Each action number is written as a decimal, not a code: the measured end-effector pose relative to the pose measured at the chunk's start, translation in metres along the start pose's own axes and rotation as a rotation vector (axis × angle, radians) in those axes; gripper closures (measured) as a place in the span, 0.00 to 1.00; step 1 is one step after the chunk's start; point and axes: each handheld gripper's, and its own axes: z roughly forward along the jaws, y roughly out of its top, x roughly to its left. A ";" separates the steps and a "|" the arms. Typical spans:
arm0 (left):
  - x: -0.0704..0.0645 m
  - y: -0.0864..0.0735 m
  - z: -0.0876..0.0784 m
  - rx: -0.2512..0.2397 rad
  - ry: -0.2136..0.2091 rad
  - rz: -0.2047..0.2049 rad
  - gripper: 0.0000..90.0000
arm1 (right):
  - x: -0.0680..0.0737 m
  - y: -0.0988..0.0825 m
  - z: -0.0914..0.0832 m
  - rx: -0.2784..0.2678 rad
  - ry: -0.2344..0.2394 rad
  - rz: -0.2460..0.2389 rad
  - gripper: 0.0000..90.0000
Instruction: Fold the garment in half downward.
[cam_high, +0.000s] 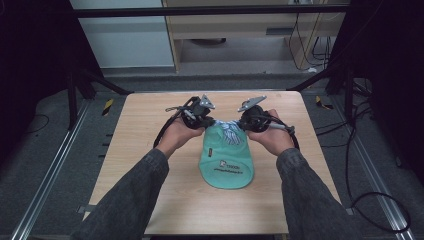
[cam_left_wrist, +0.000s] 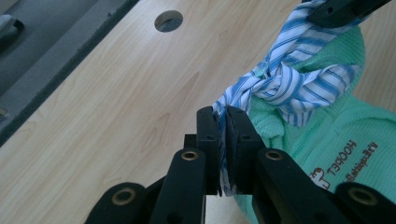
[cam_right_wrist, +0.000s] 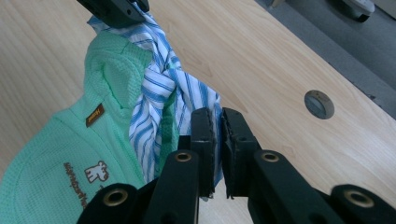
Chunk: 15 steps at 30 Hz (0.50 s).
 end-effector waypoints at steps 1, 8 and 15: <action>0.001 0.001 0.000 -0.002 0.002 -0.002 0.94 | 0.000 0.000 0.000 0.000 0.000 0.000 0.94; 0.004 0.003 0.005 0.004 0.007 0.008 0.94 | -0.004 0.001 0.005 0.004 -0.009 0.004 0.94; 0.007 0.006 0.007 0.002 0.015 0.008 0.94 | -0.008 0.004 0.007 0.000 -0.023 0.009 0.94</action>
